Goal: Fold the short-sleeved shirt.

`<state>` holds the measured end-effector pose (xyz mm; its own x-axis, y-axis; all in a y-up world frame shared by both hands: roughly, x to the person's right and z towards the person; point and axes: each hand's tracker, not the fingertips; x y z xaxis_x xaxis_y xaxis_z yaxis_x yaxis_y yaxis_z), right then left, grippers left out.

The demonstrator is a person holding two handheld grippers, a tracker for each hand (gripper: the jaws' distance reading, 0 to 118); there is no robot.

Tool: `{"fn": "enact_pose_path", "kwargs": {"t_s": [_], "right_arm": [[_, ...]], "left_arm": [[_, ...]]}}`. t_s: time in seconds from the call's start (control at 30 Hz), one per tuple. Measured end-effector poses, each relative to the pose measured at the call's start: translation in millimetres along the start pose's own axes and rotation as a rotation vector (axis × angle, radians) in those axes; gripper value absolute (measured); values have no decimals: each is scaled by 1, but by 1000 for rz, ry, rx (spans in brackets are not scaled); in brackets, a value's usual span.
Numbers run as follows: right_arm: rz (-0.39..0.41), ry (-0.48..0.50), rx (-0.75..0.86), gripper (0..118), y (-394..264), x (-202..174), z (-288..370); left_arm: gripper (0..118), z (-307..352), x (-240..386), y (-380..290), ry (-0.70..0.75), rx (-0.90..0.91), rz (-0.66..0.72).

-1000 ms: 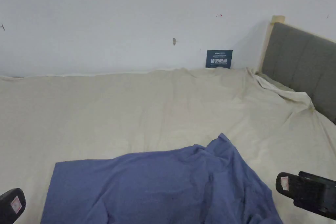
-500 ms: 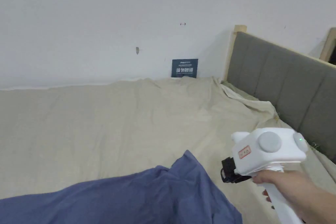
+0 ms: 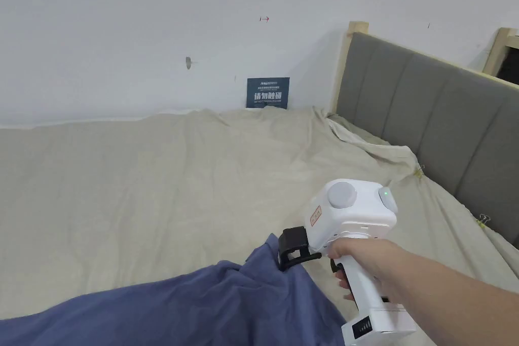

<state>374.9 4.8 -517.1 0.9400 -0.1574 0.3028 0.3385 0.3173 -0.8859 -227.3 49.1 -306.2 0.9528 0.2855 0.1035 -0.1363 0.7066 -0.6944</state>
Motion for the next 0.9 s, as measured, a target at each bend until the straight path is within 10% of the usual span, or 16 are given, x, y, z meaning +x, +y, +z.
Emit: {"fn": "enact_pose_path", "kwargs": {"t_s": [0.1,0.2,0.37,0.47,0.9], "right_arm": [[30,3,-16,94,-11,-9,-1],[15,-46,-10,60,-8,-10,-2],[52,-4,-122,52,12,0,-25],[110,-40,-36,6,-40,-20,9],[68,143,184,6,-23,7,63]], "left_arm": [[0,-4,2,-1,2,-22,17],[0,-5,-11,-2,-1,-30,41],[0,-6,-20,-2,-1,-29,67],[0,-8,-25,-8,-10,-47,100],[0,-91,-65,84,-47,-251,87]]}}
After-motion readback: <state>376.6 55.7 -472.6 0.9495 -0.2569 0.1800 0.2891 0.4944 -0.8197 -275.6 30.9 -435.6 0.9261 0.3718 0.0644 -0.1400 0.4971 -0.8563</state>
